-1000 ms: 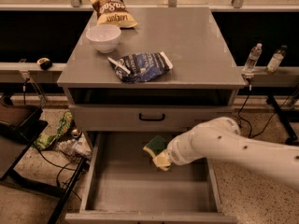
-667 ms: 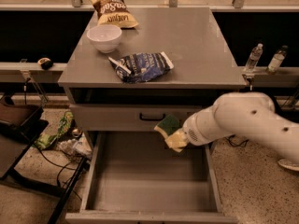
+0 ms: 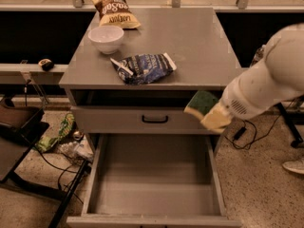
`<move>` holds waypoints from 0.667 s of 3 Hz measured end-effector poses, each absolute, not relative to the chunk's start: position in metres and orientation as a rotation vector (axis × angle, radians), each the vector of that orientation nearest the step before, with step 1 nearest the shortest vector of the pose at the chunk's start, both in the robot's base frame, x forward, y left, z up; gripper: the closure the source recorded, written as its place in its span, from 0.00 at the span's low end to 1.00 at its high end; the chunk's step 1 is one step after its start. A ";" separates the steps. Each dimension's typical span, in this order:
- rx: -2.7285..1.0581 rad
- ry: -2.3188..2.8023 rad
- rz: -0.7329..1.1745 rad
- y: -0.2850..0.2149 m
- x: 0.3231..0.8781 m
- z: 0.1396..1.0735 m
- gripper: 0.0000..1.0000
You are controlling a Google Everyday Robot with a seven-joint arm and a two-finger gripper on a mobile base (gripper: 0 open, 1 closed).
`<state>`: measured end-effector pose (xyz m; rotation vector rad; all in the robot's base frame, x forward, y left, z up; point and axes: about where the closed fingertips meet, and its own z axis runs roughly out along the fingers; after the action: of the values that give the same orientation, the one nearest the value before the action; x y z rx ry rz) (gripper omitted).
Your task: Pick sponge from middle drawer and place on counter
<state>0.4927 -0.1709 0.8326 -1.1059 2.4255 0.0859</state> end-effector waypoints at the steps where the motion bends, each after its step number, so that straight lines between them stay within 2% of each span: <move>1: -1.076 2.449 0.004 -0.183 0.508 0.864 1.00; 2: -0.956 2.437 -0.064 -0.186 0.555 0.883 1.00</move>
Offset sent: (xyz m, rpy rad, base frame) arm 0.1309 -0.0198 0.0778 -0.0298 -0.1845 -0.3008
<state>0.5547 -0.1862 0.8828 -0.9555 2.4365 -0.0643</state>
